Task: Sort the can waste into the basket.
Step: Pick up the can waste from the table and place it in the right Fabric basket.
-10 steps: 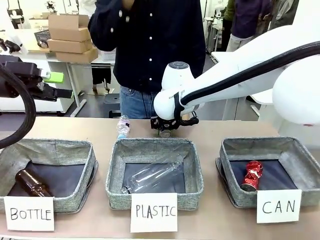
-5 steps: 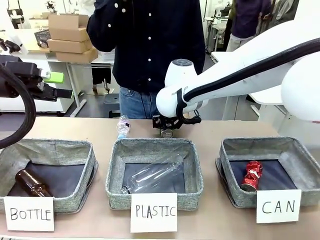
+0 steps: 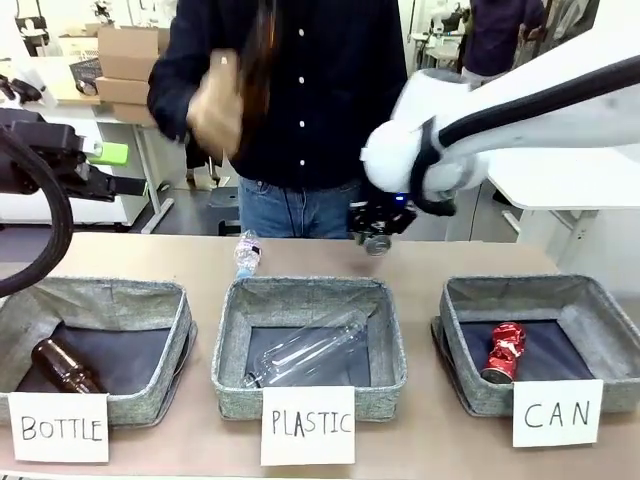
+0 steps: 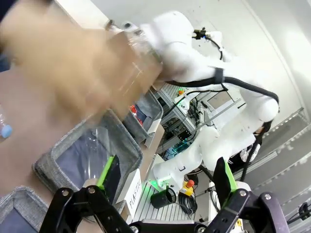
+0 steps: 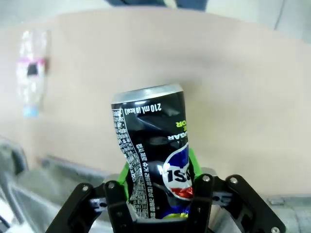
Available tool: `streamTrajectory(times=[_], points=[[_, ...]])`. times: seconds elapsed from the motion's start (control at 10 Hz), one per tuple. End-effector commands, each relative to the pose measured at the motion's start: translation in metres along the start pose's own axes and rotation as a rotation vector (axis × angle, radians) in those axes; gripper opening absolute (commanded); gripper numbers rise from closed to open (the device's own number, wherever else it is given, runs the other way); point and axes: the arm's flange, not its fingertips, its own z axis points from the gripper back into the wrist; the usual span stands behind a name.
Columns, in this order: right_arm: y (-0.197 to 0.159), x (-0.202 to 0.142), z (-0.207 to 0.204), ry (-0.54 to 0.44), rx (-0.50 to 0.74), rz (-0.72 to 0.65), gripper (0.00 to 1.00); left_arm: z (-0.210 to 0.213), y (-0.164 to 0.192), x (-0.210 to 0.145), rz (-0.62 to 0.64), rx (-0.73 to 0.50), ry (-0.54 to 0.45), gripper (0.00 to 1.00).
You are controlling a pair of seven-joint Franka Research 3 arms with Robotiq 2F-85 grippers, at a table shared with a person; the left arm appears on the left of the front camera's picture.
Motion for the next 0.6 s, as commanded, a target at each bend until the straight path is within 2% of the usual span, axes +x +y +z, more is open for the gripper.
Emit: streamTrajectory(times=[0.0, 0.1, 0.4, 0.5], points=[[-0.059, -0.057, 0.048, 0.08, 0.051, 0.052, 0.43, 0.001, -0.004, 0.001, 0.009, -0.013, -0.002, 1.0], [-0.079, -0.083, 0.068, 0.116, 0.06, 0.053, 0.43, 0.001, -0.004, 0.001, 0.009, -0.013, -0.002, 1.0], [-0.124, -0.151, 0.111, 0.087, 0.146, 0.048, 0.43, 0.001, -0.004, 0.001, 0.009, -0.013, -0.002, 1.0], [-0.134, -0.17, 0.123, 0.095, 0.111, 0.004, 0.43, 0.001, -0.004, 0.001, 0.009, -0.013, -0.002, 1.0]])
